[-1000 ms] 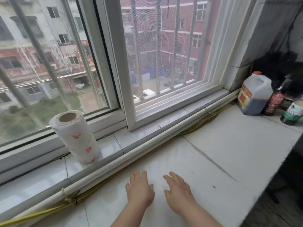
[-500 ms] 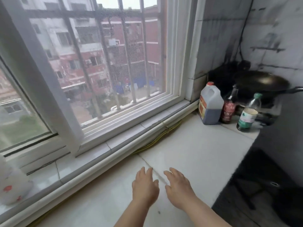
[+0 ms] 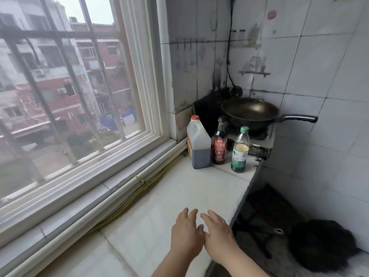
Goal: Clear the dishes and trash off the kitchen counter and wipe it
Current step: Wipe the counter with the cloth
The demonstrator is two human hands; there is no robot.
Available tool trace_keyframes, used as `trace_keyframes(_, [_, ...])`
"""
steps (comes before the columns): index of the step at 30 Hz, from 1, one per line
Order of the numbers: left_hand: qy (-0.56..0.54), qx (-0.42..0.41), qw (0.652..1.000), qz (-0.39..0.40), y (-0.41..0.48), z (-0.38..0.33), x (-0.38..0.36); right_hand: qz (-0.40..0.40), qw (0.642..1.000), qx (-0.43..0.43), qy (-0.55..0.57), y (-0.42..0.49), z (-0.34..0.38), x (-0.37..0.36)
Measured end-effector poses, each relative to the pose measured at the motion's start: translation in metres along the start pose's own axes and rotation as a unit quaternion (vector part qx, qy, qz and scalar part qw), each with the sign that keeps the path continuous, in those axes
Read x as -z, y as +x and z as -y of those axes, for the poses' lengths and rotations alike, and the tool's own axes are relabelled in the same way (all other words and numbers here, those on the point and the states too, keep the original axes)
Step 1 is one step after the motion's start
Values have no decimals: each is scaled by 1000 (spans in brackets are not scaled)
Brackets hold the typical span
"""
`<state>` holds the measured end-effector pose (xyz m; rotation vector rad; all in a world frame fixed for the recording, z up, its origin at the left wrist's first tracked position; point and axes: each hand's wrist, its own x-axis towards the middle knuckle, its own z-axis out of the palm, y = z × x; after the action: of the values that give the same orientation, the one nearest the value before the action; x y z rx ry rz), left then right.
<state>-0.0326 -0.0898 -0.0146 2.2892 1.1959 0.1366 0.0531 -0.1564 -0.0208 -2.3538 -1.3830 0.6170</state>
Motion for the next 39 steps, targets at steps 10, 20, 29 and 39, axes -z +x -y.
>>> trace_keyframes(10, [-44, -65, 997, 5, 95, -40, -7, -49, 998, -47, 0, 66, -32, 51])
trace_keyframes(20, [-90, -82, 993, 9, 166, -51, 0, -111, 983, -117, 89, 127, -58, 77])
trace_keyframes(29, [-129, -76, 987, -49, 219, -108, 19, -237, 921, -189, 246, 191, -106, 119])
trace_keyframes(39, [-306, 18, 938, -160, 326, -190, 28, -167, 936, -146, 273, 248, -172, 164])
